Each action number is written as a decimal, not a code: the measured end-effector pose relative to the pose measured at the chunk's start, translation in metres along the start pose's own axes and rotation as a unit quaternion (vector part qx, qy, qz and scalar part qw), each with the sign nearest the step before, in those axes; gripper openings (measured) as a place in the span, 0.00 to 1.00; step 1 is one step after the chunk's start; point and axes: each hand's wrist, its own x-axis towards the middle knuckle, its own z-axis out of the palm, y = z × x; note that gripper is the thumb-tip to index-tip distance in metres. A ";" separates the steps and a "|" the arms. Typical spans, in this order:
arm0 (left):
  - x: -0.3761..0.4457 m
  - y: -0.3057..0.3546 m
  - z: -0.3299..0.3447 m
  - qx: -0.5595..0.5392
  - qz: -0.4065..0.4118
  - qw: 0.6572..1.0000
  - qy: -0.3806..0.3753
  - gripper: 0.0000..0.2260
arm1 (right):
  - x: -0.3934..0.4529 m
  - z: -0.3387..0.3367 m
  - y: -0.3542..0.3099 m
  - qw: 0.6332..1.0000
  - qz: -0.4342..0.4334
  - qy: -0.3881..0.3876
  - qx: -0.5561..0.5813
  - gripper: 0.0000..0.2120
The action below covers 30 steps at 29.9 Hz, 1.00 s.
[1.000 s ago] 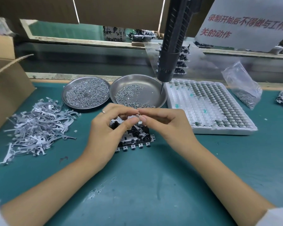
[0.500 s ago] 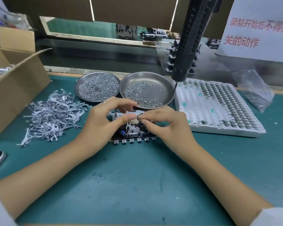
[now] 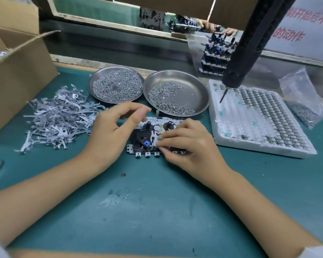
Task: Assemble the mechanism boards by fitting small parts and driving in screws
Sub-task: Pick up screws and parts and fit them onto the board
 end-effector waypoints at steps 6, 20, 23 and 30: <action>-0.006 0.008 0.002 0.069 0.070 0.995 -0.034 0.06 | 0.002 -0.003 -0.001 0.999 -0.032 -0.014 -0.030 0.03; -0.012 0.003 0.002 0.181 0.126 0.962 -0.159 0.14 | 0.003 -0.008 -0.008 0.978 0.141 -0.035 0.150 0.06; -0.011 0.002 0.004 0.181 0.130 0.962 -0.160 0.14 | 0.004 -0.009 -0.009 0.969 0.171 -0.042 0.174 0.07; -0.010 -0.001 0.004 0.190 0.136 0.961 -0.150 0.11 | 0.006 -0.015 -0.013 0.971 0.178 0.056 0.147 0.09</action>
